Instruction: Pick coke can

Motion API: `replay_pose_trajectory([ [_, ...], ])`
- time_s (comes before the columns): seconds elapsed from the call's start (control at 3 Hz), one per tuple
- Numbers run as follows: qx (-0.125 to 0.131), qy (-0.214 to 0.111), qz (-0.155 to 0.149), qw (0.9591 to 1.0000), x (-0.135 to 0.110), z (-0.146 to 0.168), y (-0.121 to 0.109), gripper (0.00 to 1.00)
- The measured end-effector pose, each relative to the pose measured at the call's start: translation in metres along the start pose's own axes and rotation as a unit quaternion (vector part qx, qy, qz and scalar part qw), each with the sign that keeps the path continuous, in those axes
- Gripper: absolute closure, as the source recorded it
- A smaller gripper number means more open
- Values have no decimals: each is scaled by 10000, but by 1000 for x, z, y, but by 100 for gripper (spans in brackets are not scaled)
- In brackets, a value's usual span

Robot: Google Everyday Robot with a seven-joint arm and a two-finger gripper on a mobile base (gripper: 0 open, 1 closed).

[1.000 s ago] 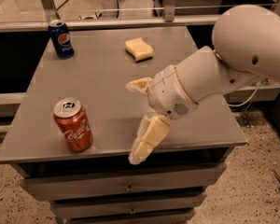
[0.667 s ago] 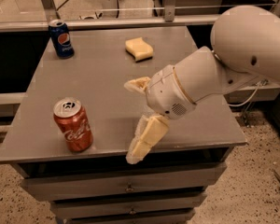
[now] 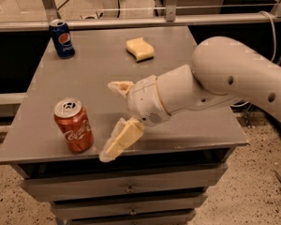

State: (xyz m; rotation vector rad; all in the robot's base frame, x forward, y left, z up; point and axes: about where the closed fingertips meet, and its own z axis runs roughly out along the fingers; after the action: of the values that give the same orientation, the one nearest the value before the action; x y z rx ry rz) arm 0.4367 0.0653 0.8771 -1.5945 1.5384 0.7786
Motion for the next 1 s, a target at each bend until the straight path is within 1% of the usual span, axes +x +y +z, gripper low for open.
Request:
replay_pose_trajectory([
  [0.33, -93, -401, 68, 9991, -9, 26, -2, 0],
  [0.67, -258, -729, 150, 9969, -18, 48, -1, 0],
  [1.0, -431, -966, 201, 9942, -26, 66, 3, 17],
])
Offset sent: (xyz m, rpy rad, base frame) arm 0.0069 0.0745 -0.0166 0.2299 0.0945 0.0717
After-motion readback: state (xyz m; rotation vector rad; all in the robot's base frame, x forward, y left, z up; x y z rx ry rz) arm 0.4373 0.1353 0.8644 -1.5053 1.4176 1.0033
